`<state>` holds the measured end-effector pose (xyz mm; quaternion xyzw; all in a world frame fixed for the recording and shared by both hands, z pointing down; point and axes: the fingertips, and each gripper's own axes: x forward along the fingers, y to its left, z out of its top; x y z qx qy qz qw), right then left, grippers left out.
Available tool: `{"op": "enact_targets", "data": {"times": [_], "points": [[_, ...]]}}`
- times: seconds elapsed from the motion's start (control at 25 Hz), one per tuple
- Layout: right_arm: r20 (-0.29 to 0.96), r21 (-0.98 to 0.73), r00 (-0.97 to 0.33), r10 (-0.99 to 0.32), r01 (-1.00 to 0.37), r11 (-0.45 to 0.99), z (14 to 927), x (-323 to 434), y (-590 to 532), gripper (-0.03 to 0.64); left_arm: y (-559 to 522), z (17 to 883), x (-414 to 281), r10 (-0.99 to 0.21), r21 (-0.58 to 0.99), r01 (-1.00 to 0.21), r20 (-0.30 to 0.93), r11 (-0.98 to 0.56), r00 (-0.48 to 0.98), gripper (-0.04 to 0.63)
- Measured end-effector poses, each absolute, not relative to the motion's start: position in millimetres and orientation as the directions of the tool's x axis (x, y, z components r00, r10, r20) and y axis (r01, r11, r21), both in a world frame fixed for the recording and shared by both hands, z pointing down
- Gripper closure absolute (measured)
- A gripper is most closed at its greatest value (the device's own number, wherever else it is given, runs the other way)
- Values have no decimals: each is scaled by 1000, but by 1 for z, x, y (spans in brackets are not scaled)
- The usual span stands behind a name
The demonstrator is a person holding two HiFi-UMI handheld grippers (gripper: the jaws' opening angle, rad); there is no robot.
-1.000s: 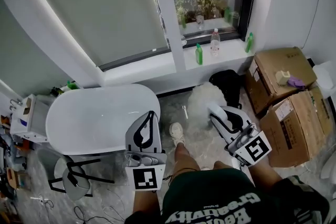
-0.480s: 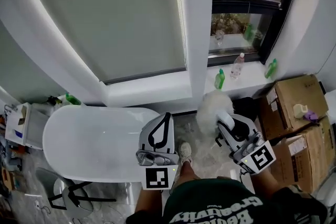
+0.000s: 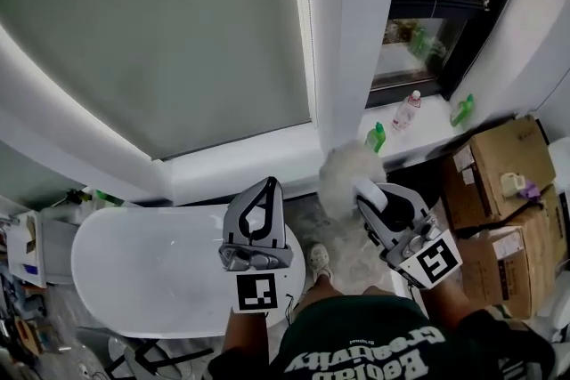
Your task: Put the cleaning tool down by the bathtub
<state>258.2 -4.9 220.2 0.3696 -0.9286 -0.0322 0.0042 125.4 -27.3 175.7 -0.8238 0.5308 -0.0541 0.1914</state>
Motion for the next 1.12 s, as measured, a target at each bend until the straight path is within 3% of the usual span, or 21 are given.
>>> {"op": "enact_targets", "data": {"times": [1.12], "points": [[49, 42, -722, -691, -689, 723, 239, 206, -97, 520, -126, 203, 87, -886, -328, -847, -58, -419, 461, 589]]}}
